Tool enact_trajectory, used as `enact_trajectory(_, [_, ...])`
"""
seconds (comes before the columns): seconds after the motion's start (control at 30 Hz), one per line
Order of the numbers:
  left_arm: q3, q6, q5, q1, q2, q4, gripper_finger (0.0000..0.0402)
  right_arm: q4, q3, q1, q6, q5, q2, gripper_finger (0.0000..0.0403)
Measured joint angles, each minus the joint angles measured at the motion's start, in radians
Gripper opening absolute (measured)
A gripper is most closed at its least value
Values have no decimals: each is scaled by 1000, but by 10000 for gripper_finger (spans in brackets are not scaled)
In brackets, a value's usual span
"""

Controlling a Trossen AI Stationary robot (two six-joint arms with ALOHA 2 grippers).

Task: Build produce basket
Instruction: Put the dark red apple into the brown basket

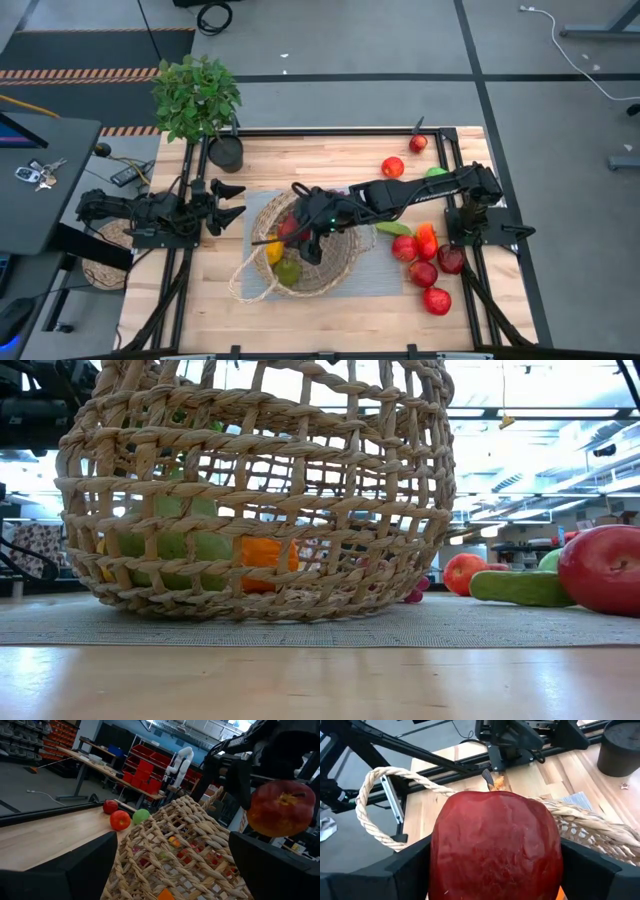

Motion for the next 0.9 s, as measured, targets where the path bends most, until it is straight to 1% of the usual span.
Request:
enact_trajectory(0.27, [0, 0, 0, 0, 0, 0, 389, -4, 0, 0, -34, -1, 10, 361])
enact_trajectory(0.33, [0, 0, 0, 0, 0, 0, 389, -10, -13, 0, -36, -16, 20, 361])
enact_trajectory(0.4, [0, 0, 0, 0, 0, 0, 389, -2, -20, 0, -48, -38, 43, 361])
enact_trajectory(0.57, [0, 0, -1, 0, 2, 3, 389, -19, -23, 0, -100, -50, 126, 361])
enact_trajectory(0.67, [0, 0, 0, 0, 5, 2, 389, -38, -22, 1, -125, -90, 182, 361])
enact_trajectory(0.8, [0, 0, 0, 0, 6, -1, 389, -64, -24, 2, -220, -169, 234, 361])
enact_trajectory(0.9, [0, 0, 0, 0, 6, -1, 389, -60, -24, 2, -327, -181, 245, 361])
